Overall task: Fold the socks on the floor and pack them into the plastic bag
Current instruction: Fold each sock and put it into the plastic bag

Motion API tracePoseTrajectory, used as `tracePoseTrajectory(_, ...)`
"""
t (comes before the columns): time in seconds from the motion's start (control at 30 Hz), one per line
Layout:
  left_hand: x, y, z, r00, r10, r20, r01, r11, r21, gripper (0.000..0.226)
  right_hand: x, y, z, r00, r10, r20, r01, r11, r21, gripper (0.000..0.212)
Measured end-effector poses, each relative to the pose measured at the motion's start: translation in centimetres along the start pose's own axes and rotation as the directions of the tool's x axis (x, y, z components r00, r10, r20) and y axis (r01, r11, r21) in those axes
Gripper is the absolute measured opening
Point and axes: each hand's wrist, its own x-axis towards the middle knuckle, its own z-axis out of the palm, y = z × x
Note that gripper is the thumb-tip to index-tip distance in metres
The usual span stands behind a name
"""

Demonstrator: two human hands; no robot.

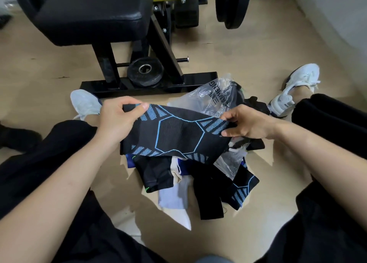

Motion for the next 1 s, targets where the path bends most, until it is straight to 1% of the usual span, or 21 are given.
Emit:
tracePoseTrajectory(0.07, 0.3, -0.3, -0.1, 1.0, -0.009, -0.015, 0.009, 0.999, 0.034, 0.007, 0.0, -0.3, -0.5, 0.994, -0.018, -0.107, 0.025, 0.998, 0.06, 0.006)
tracePoseTrajectory(0.13, 0.4, -0.6, 0.1, 1.0, 0.005, 0.012, -0.006, 0.996, 0.09, 0.01, -0.1, -0.9, -0.6, 0.974, -0.05, -0.219, 0.07, 0.994, 0.085, 0.005)
tracePoseTrajectory(0.2, 0.3, -0.8, 0.8, 0.998, -0.018, 0.065, 0.01, 0.991, 0.13, 0.011, -0.1, -1.1, -0.3, 0.955, -0.074, -0.288, 0.103, 0.991, 0.086, 0.007)
tracePoseTrajectory(0.27, 0.0, -0.8, 1.6, 0.992, -0.072, 0.107, 0.056, 0.989, 0.14, 0.012, 0.1, -1.2, 0.2, 0.937, -0.119, -0.328, 0.14, 0.989, 0.041, 0.006)
tracePoseTrajectory(0.33, -0.4, -0.6, 2.5, 0.979, -0.137, 0.152, 0.127, 0.989, 0.072, 0.011, 0.4, -1.4, 1.0, 0.926, -0.152, -0.347, 0.173, 0.984, 0.031, 0.003)
tracePoseTrajectory(0.4, -1.0, 0.1, 3.4, 0.957, -0.19, 0.218, 0.198, 0.98, -0.016, 0.012, 0.4, -1.8, 1.9, 0.921, -0.174, -0.349, 0.209, 0.976, 0.065, 0.004)
tracePoseTrajectory(0.47, -1.8, 0.8, 4.3, 0.939, -0.206, 0.275, 0.231, 0.971, -0.062, 0.015, 0.4, -2.3, 2.9, 0.919, -0.193, -0.344, 0.237, 0.967, 0.09, 0.005)
tracePoseTrajectory(0.53, -2.5, 1.4, 5.1, 0.932, -0.194, 0.305, 0.233, 0.968, -0.098, 0.012, 0.3, -2.8, 4.1, 0.916, -0.203, -0.346, 0.251, 0.963, 0.098, 0.005)
tracePoseTrajectory(0.67, -3.6, 2.3, 6.4, 0.938, -0.173, 0.302, 0.233, 0.957, -0.174, 0.006, 0.2, -3.6, 6.1, 0.913, -0.213, -0.348, 0.284, 0.944, 0.166, 0.011)
tracePoseTrajectory(0.77, -4.1, 2.6, 6.9, 0.947, -0.179, 0.267, 0.246, 0.939, -0.24, 0.004, 0.1, -3.8, 6.9, 0.913, -0.221, -0.343, 0.285, 0.947, 0.147, 0.015)
tracePoseTrajectory(0.83, -4.5, 2.9, 6.8, 0.941, -0.186, 0.285, 0.273, 0.912, -0.307, 0.008, -0.1, -4.0, 7.2, 0.92, -0.192, -0.342, 0.252, 0.957, 0.141, 0.024)
tracePoseTrajectory(0.93, -4.9, 3.6, 6.5, 0.919, -0.172, 0.354, 0.329, 0.829, -0.452, 0.014, -0.2, -4.4, 7.3, 0.928, -0.138, -0.346, 0.197, 0.97, 0.142, 0.045)
tracePoseTrajectory(1.0, -5.1, 3.8, 6.4, 0.921, -0.14, 0.364, 0.307, 0.835, -0.456, 0.017, -0.3, -4.6, 7.3, 0.921, -0.135, -0.366, 0.201, 0.968, 0.147, 0.051)
